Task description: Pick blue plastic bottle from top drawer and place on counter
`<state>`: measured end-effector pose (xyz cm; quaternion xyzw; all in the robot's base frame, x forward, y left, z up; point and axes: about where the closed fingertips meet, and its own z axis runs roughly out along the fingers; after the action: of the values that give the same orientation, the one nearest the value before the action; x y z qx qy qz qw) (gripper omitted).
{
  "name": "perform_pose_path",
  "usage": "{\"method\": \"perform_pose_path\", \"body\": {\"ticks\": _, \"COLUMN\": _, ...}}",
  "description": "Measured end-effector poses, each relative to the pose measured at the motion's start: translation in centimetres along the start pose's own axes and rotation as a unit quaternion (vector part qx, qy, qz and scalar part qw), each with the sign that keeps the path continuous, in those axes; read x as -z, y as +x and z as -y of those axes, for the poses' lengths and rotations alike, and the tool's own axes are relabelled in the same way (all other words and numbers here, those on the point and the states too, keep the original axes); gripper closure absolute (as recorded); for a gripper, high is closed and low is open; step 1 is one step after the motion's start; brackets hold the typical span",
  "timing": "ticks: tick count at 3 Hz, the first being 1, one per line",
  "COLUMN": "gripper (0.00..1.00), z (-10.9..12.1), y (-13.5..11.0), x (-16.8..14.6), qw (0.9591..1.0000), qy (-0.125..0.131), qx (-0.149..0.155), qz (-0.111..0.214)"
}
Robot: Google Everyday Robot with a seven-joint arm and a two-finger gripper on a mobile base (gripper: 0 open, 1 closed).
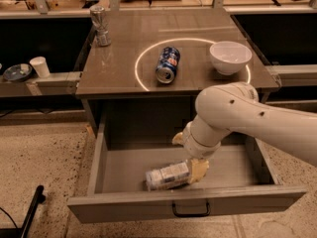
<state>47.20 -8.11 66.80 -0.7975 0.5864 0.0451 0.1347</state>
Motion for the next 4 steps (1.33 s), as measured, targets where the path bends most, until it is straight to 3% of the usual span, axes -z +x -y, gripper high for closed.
{"method": "perform_pose_path", "body": {"ticks": 1, "gripper": 0.40, "z": -0.4, "y": 1.8, "x": -1.2, "qw": 0.9988, "qy": -0.033, "qx": -0.010, "qz": -0.036}}
{"method": "perform_pose_path", "body": {"ticks": 2, "gripper": 0.31, "z": -1.4, "y": 3.0, "x": -3.3, "qw": 0.9957, "qy": -0.077, "qx": -0.004, "qz": -0.051}}
{"method": "perform_pose_path", "body": {"ticks": 3, "gripper": 0.23, "z": -2.0, "y": 3.4, "x": -4.9, "qw": 0.9937, "qy": -0.102, "qx": 0.005, "qz": -0.047}}
{"method": "perform_pose_path", "body": {"ticks": 4, "gripper": 0.23, "z": -1.5, "y": 3.1, "x": -6.2, "qw": 0.9933, "qy": -0.105, "qx": 0.023, "qz": -0.041}}
